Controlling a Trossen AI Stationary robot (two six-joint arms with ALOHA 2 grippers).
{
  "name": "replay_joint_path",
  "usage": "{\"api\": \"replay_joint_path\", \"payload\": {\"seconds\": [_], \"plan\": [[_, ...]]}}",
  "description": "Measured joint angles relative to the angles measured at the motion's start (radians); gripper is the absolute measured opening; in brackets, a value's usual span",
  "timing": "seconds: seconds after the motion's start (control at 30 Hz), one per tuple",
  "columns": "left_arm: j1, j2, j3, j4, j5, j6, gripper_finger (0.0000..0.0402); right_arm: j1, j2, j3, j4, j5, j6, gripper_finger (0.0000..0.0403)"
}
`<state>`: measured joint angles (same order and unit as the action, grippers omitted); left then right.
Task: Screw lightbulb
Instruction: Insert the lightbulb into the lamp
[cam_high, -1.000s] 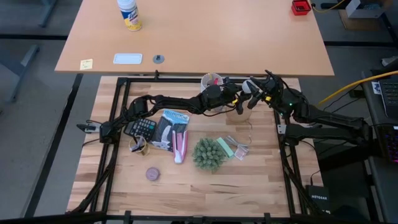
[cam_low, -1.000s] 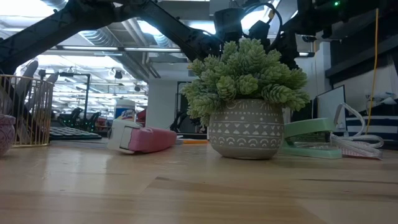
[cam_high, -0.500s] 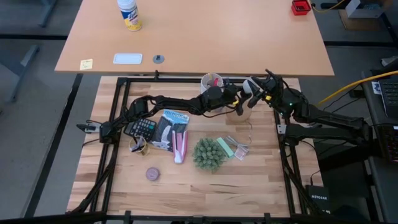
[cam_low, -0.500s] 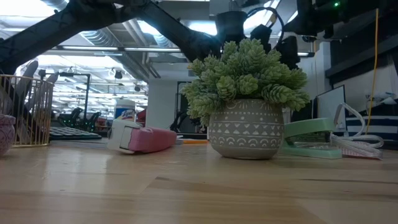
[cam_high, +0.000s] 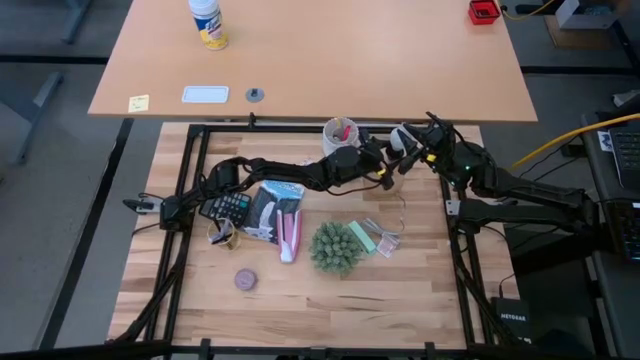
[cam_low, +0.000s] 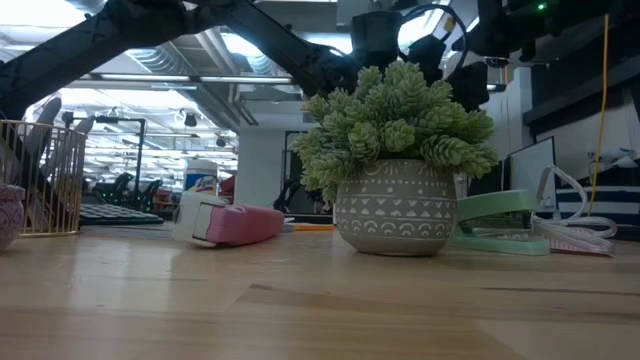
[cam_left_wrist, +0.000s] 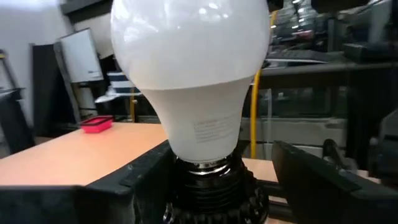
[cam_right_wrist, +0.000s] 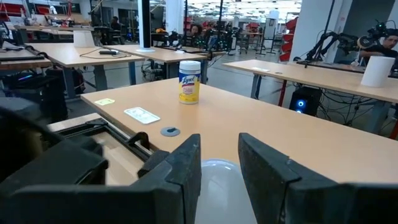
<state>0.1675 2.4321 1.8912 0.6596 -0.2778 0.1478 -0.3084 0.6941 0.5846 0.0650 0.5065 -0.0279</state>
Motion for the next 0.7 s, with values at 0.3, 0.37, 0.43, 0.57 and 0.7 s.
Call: {"api": "replay_joint_path", "payload": {"seconds": [0.3, 0.37, 0.43, 0.57, 0.7], "plan": [[-0.037, 0.000, 0.000, 0.001, -0.184, 0.090, 0.0257, 0.000, 0.000, 0.000, 0.000, 0.001, 0.000, 0.0113], [-0.047, 0.000, 0.000, 0.007, -0.211, 0.103, 0.0257, 0.000, 0.000, 0.000, 0.001, 0.001, 0.000, 0.0113], [-0.058, 0.000, 0.001, 0.008, -0.258, 0.115, 0.0257, 0.000, 0.000, 0.000, 0.001, 0.001, 0.000, 0.0113], [-0.077, 0.000, 0.001, 0.010, -0.379, 0.116, 0.0257, 0.000, 0.001, -0.001, 0.001, 0.001, 0.000, 0.0113], [-0.090, -0.001, 0.002, 0.011, -0.492, 0.115, 0.0257, 0.000, 0.001, -0.001, 0.001, 0.001, 0.000, 0.0113]]}}
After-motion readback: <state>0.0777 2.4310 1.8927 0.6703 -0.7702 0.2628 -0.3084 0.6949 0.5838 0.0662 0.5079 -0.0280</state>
